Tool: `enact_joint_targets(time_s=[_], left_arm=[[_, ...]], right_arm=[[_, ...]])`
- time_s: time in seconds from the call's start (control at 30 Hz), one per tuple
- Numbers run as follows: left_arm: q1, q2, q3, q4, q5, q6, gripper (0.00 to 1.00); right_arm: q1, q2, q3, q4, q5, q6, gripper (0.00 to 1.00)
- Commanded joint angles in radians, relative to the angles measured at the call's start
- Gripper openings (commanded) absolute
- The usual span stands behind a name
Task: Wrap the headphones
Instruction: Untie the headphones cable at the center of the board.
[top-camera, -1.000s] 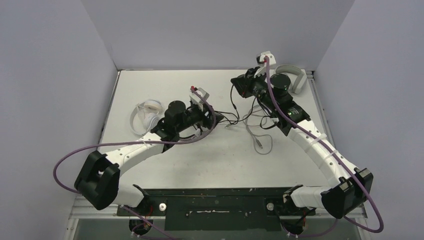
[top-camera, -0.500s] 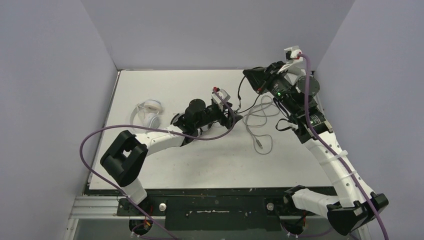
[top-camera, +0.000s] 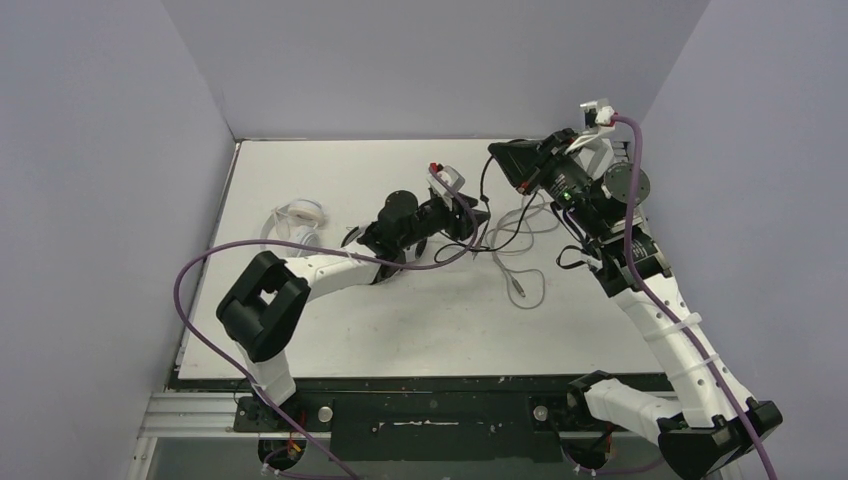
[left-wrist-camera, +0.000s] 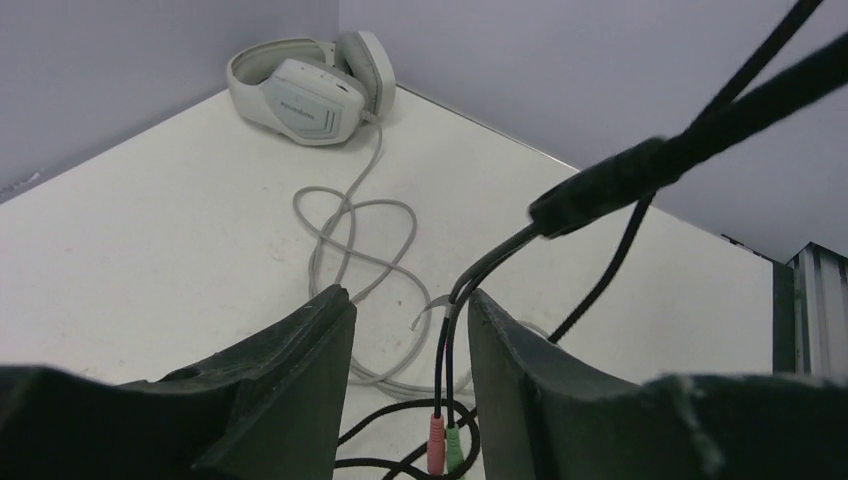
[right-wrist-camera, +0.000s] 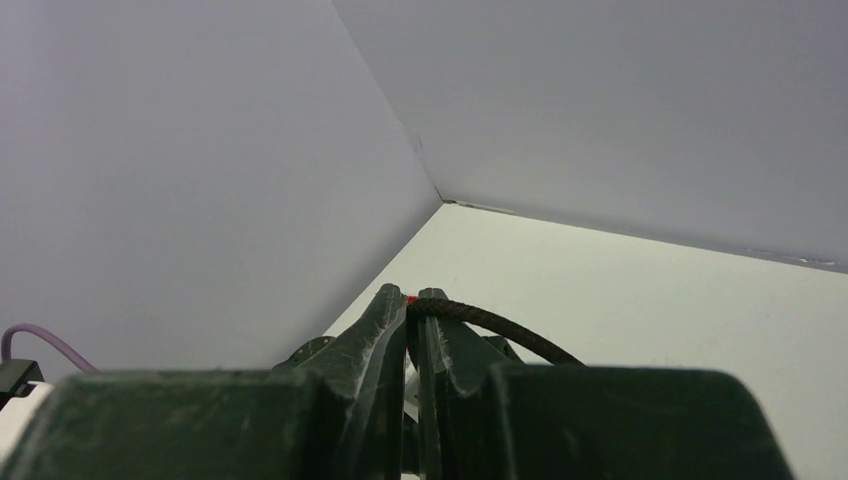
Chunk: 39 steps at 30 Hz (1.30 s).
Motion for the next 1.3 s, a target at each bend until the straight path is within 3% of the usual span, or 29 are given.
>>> enact_joint_targets(time_s=[0.0,0.23,0.47,0.53,0.6,0.63,1.07,1.1,1.2,1.27], left_arm=[[0.0,0.018,0.07,0.067,-0.005,0.002,0.4],[-0.006,0.012,0.036,0.107,0.089,-0.007,0.57],[-0.019,0.043,0.013,0.183,0.077,-0.058,0.58],[-0.026,0.063,0.03,0.181,0.073,-0.052,0.48],[-0.022,0.076,0.043,0.178,0.063,-0.055,0.13],[-0.018,0.076,0.048,0.173,0.05,-0.056,0.03],[0.014,-0.076,0.145,0.021,-0.014,0.023,0.0],[0.008,-0.086,0.137,0.018,-0.027,0.016,0.06],[-0.006,-0.135,0.007,0.126,-0.084,-0.074,0.39],[-0.036,-0.164,-0.069,0.191,-0.099,-0.075,0.52]], right_arm=[[-0.009,-0.011,-0.014,0.08,-0.024,0.037,0.0],[-0.018,-0.014,-0.023,0.067,-0.012,0.035,0.0],[-0.024,-0.005,-0.032,0.104,-0.037,0.068,0.0],[-0.024,-0.005,-0.03,0.102,-0.042,0.071,0.0],[-0.025,-0.013,-0.034,0.094,-0.04,0.066,0.0],[-0.025,-0.018,-0.039,0.087,-0.041,0.06,0.0],[-0.04,-0.09,-0.169,-0.008,0.102,-0.025,0.0],[-0.042,-0.078,-0.16,-0.006,0.113,-0.027,0.0],[-0.048,-0.033,-0.125,0.006,0.134,-0.035,0.0],[-0.049,0.004,-0.091,0.005,0.118,-0.036,0.0]])
